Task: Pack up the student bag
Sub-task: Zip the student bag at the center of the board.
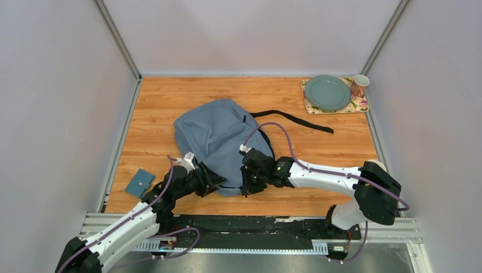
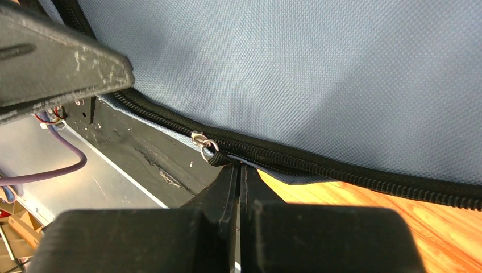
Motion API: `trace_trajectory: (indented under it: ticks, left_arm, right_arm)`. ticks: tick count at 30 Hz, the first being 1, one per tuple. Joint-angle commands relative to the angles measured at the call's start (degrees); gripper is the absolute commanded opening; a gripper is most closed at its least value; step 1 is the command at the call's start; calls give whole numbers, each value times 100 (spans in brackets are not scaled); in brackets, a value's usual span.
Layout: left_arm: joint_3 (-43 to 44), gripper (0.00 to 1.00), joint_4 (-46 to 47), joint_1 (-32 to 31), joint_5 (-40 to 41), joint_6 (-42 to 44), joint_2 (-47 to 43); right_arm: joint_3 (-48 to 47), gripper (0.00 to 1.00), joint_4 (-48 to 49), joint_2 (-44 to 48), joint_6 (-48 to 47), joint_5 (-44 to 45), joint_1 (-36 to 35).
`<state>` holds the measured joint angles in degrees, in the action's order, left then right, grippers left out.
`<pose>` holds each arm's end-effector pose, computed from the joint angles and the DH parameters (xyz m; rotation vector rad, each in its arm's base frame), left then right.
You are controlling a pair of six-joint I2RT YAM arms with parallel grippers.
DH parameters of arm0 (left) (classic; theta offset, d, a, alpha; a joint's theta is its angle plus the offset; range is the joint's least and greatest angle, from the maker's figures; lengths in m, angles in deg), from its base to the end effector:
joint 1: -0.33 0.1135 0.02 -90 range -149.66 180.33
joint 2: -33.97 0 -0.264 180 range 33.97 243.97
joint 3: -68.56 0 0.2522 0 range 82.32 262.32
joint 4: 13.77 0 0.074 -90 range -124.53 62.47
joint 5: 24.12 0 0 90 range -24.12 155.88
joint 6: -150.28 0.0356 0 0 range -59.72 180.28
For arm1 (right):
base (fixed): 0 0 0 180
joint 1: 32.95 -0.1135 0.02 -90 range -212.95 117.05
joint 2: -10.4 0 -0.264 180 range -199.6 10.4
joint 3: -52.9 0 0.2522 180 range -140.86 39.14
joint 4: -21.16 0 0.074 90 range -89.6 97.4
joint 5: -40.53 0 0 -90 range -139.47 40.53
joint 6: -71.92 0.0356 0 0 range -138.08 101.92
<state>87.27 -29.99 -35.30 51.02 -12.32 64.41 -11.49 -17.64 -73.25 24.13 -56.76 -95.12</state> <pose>0.1045 -0.0861 0.1452 -0.5734 2.2998 -1.3321 0.1299 0.2557 0.1999 -0.5362 2.7523 0.7434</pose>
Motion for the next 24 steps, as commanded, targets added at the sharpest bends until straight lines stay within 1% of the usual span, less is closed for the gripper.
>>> trace_trajectory:
  ticks: [1,2,3,5,6,8,9,10,11,13,14,15,16,17,18,19,21,22,24]
  left_arm:
    - [41,65,1334,-40,282,-1,592]
    - [154,55,1353,-40,246,96,708]
    - [216,33,1310,-40,220,323,822]
    - [374,15,1117,-31,254,544,990]
    - [427,0,1003,-31,350,815,999]
    - [655,0,502,-13,483,1176,964]
    - [752,0,318,48,492,1587,956]
    - [857,0,-119,126,449,1791,955]
    - [989,0,-245,414,335,2202,964]
    - [1043,0,-500,915,-288,2460,938]
    - [973,0,-449,1171,-586,2574,920]
    - [947,0,-414,1800,-1250,2758,920]
    - [938,0,-387,2076,-1596,2855,981]
    - [972,0,-396,2287,-1896,3144,1051]
    - [1060,0,-500,2655,-2290,3347,1139]
    - [1156,0,-814,2780,-2390,3531,1340]
    - [1350,0,-940,3035,-2819,4022,1526]
    - [1412,0,-1036,3271,-2961,4095,1683]
    - [1631,0,-1098,3466,-3320,4437,1851]
  right_arm:
    - [-105,0,87,78,15,-53,21]
    - [-105,0,69,86,6,-62,21]
    - [-96,0,69,95,6,-27,21]
    - [-70,0,17,113,6,26,21]
    - [-78,0,-10,113,6,130,12]
    - [-131,0,-97,43,-29,210,38]
    - [-166,0,-141,-1,-38,263,38]
    - [-201,0,-194,-36,-55,263,38]
    - [-219,0,-186,-106,-64,263,38]
    - [-272,0,-142,-168,-73,184,38]
    - [-289,0,-124,-247,-82,158,47]
    - [-342,0,-116,-265,-73,158,47]
    - [-360,0,-115,-300,-73,184,39]
    - [-386,0,-115,-326,-82,210,38]
    - [-412,0,-133,-353,-82,263,38]
    - [-482,0,-150,-362,-99,272,47]
    - [-553,0,-151,-423,-108,289,47]
    - [-631,0,-159,-432,-117,281,47]
    - [-702,0,-212,-502,-143,315,47]
